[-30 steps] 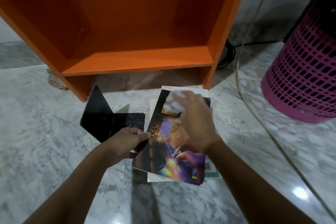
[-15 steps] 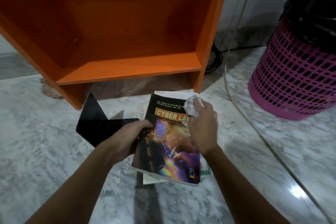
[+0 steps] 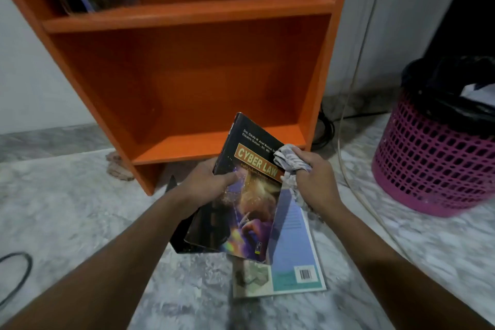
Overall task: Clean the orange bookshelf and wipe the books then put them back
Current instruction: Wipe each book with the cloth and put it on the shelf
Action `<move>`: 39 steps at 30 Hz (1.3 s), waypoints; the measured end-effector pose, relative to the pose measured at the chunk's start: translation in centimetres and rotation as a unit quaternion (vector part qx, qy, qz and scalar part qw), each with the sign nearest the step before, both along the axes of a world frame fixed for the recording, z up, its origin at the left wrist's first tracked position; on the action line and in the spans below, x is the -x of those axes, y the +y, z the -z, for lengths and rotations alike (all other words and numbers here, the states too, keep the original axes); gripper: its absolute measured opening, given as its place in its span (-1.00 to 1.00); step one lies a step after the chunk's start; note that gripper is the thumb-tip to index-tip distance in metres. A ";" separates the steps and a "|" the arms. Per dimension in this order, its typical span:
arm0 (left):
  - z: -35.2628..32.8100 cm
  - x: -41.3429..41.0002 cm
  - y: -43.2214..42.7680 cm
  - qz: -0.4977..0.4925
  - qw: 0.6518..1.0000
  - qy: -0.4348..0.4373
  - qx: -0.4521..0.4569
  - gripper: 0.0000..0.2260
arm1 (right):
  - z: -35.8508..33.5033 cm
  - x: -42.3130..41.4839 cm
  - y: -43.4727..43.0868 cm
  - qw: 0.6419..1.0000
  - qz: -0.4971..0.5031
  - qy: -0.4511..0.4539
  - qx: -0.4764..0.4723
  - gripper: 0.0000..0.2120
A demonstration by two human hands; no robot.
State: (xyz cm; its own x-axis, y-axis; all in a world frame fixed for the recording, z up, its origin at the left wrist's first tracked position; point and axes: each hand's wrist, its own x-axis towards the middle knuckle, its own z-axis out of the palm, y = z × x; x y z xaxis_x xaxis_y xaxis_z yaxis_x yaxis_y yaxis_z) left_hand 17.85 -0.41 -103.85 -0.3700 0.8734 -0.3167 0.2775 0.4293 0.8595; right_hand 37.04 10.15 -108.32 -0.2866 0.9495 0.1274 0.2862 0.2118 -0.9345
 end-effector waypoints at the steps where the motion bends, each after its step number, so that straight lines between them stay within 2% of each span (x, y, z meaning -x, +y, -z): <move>1: -1.8 0.5 -0.1 0.005 1.000 0.014 -0.009 -0.89 | -1.7 0.4 0.0 1.000 -0.006 -0.004 -0.020 -0.60; 6: -11.2 1.9 -1.7 -0.010 0.993 0.036 -0.114 -0.90 | -10.5 3.0 -0.1 0.994 -0.052 0.014 -0.096 -0.48; 11: -19.1 2.9 -4.9 -0.066 0.962 0.074 -0.256 -0.83 | -20.1 5.9 -1.3 0.981 -0.076 0.076 -0.161 -0.47; 14: -23.6 3.6 -5.6 -0.133 0.927 0.071 -0.345 -0.83 | -25.4 7.6 -1.4 0.975 -0.099 0.105 -0.169 -0.53; 19: -29.2 5.5 -4.2 -0.237 0.862 0.085 -0.440 -0.77 | -31.1 10.6 0.4 0.973 -0.086 0.083 -0.197 -0.51; 22: -31.1 7.4 -2.1 -0.279 0.822 0.110 -0.485 -0.69 | -33.5 11.7 2.0 0.978 -0.090 0.094 -0.164 -0.50; 26: -31.6 10.7 2.3 -0.323 0.770 0.169 -0.525 -0.74 | -35.5 13.5 4.3 0.980 -0.084 0.093 -0.153 -0.49; 28: -31.0 12.5 4.7 -0.349 0.753 0.182 -0.528 -0.75 | -35.8 14.7 5.3 0.981 -0.093 0.070 -0.157 -0.50; 32: -28.7 15.9 9.5 -0.412 0.751 0.211 -0.471 -0.72 | -36.1 17.1 7.1 0.975 -0.115 0.023 -0.187 -0.53; 36: -27.7 18.8 12.9 -0.467 0.729 0.360 -0.349 -0.56 | -36.5 19.0 8.5 0.978 -0.115 0.024 -0.174 -0.54; 39: -27.5 19.9 14.6 -0.483 0.715 0.429 -0.266 -0.43 | -36.6 20.1 9.3 0.980 -0.131 0.036 -0.145 -0.60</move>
